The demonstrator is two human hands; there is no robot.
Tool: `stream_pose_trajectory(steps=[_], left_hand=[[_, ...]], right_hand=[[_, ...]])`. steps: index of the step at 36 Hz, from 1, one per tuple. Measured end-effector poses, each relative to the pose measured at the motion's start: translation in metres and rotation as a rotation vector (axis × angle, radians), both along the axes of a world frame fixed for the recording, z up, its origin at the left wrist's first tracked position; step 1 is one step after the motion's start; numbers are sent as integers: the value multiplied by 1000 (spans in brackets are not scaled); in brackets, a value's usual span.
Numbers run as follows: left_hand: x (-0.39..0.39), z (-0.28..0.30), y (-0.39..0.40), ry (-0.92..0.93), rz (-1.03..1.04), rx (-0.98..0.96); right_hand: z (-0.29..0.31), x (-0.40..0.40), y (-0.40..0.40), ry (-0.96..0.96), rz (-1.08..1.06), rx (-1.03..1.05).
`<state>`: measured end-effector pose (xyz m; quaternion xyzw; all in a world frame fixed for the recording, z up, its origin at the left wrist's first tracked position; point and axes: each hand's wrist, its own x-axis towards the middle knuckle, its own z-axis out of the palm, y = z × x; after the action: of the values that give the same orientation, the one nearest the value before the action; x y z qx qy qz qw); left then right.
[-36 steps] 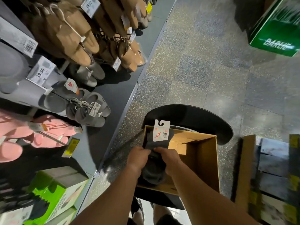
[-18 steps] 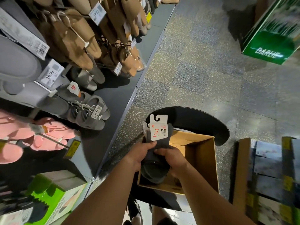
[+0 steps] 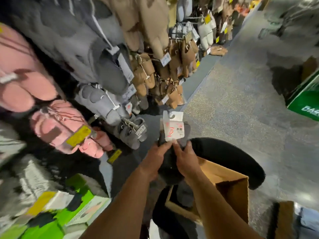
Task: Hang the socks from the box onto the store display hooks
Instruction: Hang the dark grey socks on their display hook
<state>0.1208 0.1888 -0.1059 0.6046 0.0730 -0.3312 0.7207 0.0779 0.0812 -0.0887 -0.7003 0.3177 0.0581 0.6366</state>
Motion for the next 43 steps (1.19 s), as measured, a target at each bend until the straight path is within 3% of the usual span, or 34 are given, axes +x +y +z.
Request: stream_pose_trajectory(steps=[8,11,15,17,21,26,37,43], left_hand=[[-43,62,108,-206,568,114],[-85,86,165,-260,736,102],[-157,123,241,-367,942,100],[-198,132,278,-405,1042,132],[-288,148,344,-445,1287,134],[-406,165,411,-492,1492,204],[-666,185,545,-498,1749,430],[-767,183,612,-519,1892,416]], right_hand=[[61,8,104,-202,461,-172],[81,-13,165,-218,664,-175],[104,-56,258,-382,912,-277],[126,-88,300,-382,1099,-287],[151,-159,375,-527,1153,-86],[167,-263,465,-608,1339,-61],[174,-510,636,-648,1603,173],[177,-610,713,-634,1734,224]])
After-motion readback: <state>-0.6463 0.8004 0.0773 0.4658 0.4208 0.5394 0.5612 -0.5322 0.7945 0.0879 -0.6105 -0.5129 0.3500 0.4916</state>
